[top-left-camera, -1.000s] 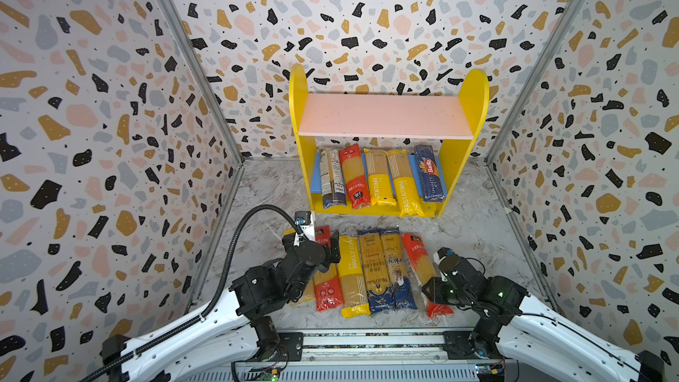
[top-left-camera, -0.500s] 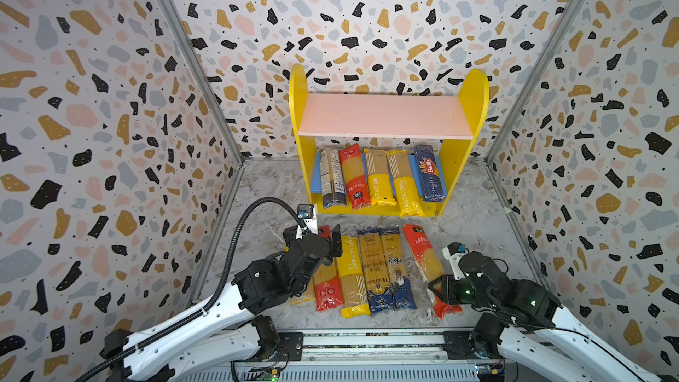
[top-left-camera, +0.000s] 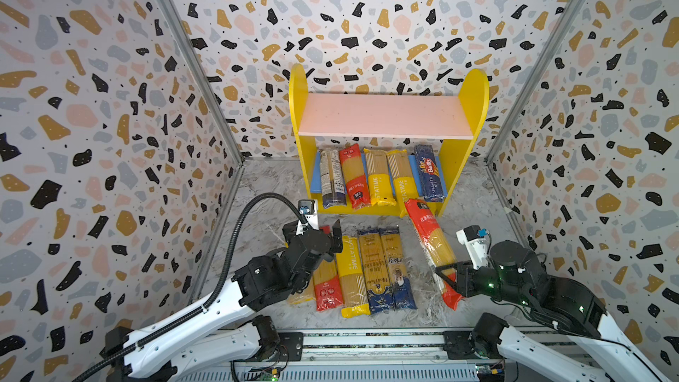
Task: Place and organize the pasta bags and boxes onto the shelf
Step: 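Carry the upright red bag with the right gripper up to the shelf top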
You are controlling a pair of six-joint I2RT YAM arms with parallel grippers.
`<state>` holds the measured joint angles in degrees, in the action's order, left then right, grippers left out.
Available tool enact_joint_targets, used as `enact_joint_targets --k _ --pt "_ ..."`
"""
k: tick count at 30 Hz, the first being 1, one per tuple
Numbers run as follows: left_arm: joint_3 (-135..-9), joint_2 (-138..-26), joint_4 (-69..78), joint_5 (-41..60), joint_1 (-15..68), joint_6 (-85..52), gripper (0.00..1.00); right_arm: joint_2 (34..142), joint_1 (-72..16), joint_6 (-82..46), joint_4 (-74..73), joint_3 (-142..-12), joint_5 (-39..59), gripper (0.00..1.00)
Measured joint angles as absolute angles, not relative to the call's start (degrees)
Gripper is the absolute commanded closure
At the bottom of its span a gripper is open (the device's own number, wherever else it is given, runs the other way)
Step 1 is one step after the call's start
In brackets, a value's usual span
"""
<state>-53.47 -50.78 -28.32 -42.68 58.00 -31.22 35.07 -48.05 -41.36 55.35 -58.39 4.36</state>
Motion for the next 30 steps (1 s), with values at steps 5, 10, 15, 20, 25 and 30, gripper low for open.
enact_joint_targets --k 5,10,15,20,25,30 --pt "-54.13 -52.6 -28.32 -42.35 58.0 -30.72 0.01 43.18 -48.05 -37.78 54.83 -66.35 3.11 0.83" --pt "-55.44 -53.15 -28.23 -42.13 58.0 -29.95 0.01 51.33 -48.05 -33.56 54.46 -75.96 2.04 0.83" --pt "-57.01 -53.3 -28.32 -41.67 58.0 -29.06 0.01 60.36 -48.6 -29.17 55.44 -89.27 0.58 0.82" --pt "-57.93 -53.45 -28.05 -40.8 58.0 -28.82 0.01 69.58 -49.36 -24.4 56.73 -104.9 -2.79 0.82" --pt "-58.06 -54.02 -28.34 -41.08 58.0 -28.49 0.01 79.46 -49.32 -19.62 59.07 -121.19 -8.19 0.82" --pt "-59.83 -56.6 -29.78 -42.02 58.0 -28.03 0.01 92.16 -46.15 -14.92 60.84 -138.17 -11.94 0.81"
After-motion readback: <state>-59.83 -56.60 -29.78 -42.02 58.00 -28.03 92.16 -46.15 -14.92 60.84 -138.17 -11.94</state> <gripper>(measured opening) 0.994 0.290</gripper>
